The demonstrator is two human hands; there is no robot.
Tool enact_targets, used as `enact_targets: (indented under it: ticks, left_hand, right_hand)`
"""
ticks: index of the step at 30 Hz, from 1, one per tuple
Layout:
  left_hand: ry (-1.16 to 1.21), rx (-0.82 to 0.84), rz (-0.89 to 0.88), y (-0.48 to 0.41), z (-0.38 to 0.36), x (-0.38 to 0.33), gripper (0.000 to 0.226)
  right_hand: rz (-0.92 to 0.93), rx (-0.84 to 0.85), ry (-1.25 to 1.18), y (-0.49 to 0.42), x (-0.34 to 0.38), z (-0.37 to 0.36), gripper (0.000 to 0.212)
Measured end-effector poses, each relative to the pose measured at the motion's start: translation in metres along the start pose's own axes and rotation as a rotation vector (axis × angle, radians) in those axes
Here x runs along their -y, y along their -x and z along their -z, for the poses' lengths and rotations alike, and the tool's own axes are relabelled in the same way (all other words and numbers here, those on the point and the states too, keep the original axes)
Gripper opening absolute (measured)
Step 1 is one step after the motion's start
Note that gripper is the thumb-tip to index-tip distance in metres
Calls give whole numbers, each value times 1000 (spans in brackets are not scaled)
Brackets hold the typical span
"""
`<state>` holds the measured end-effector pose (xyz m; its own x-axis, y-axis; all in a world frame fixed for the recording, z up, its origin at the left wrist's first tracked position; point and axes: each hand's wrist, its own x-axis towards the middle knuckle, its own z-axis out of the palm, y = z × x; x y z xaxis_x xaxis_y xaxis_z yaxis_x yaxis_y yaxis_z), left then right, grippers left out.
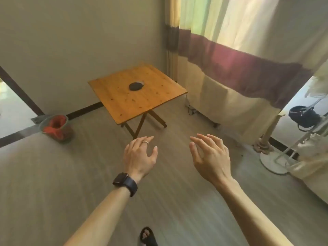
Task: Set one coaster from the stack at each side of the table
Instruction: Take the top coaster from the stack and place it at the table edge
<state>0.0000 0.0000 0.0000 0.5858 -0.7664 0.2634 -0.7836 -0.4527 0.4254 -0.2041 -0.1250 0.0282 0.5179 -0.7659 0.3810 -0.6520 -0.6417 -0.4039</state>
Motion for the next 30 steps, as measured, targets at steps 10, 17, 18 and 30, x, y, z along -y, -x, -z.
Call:
enact_targets:
  ticks: [10, 17, 18, 30]
  left_hand:
    - [-22, 150, 89, -115, -56, 85, 51]
    - [-58, 219, 88, -213, -82, 126, 48]
    - [-63, 233, 96, -226, -87, 130, 47]
    - [-58, 254, 307, -427, -169, 163, 47]
  right_hand:
    - [-72, 220, 57, -94, 1, -104, 37]
    - [-140, 300, 43, -179, 9, -163, 37]
    - [-142, 313, 46, -192, 9, -171, 38]
    - [-84, 441, -10, -400, -35, -296, 41]
